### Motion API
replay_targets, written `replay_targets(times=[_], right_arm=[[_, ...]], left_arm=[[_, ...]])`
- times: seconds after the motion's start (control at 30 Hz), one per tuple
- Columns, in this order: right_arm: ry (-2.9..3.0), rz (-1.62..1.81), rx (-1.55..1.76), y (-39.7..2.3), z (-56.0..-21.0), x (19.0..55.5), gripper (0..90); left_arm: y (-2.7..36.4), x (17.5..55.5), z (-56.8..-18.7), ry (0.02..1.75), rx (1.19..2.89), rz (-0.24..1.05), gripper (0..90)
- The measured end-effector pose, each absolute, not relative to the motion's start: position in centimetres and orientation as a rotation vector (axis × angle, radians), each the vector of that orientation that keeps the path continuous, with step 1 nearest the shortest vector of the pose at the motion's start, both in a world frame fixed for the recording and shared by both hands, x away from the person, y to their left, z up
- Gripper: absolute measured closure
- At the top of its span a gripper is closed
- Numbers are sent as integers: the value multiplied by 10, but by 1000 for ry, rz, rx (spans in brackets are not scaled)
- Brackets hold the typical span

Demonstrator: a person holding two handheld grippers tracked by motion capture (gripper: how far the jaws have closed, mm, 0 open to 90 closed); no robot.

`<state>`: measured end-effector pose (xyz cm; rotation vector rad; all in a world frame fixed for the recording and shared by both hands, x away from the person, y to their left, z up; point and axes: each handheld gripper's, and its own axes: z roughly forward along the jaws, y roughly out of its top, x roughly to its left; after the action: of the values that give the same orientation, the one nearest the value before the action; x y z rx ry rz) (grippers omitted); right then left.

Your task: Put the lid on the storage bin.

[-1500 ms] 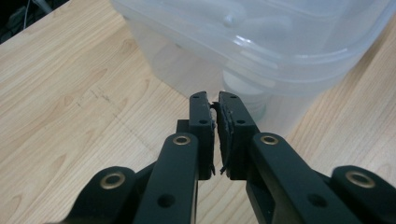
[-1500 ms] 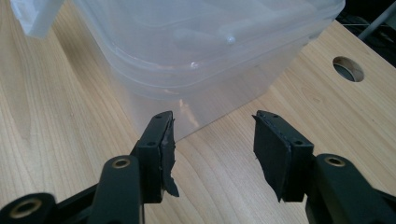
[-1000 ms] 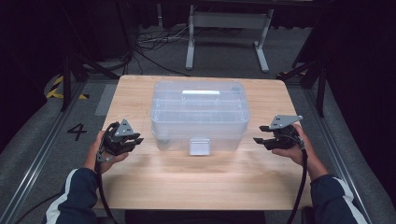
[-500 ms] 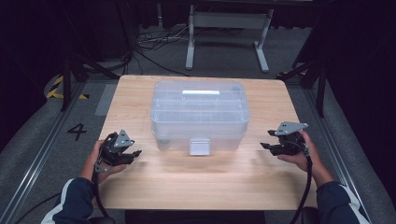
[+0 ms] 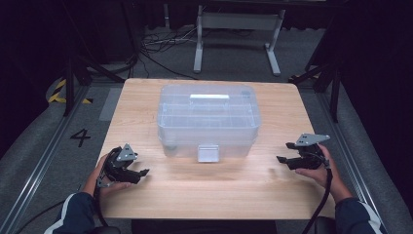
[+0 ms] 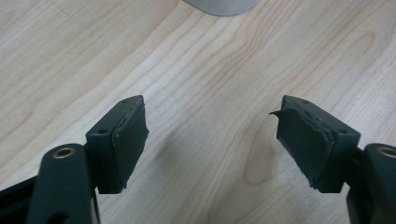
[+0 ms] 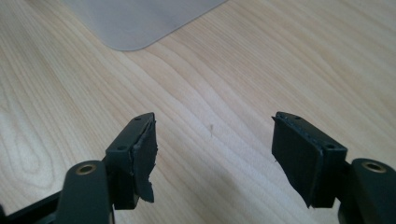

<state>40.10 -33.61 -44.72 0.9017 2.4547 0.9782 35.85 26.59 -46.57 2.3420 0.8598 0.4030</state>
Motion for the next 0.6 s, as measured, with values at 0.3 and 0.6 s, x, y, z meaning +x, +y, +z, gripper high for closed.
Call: replay_targets(times=[0.3,0.6], right_arm=[[2448,983,1000,-354,-465,401,288],[2401,990,1000,-358,-482,388,244]], left_arm=[[275,357,-480,913,2258,364,191],[281,356,-483,938,2217,370,167]])
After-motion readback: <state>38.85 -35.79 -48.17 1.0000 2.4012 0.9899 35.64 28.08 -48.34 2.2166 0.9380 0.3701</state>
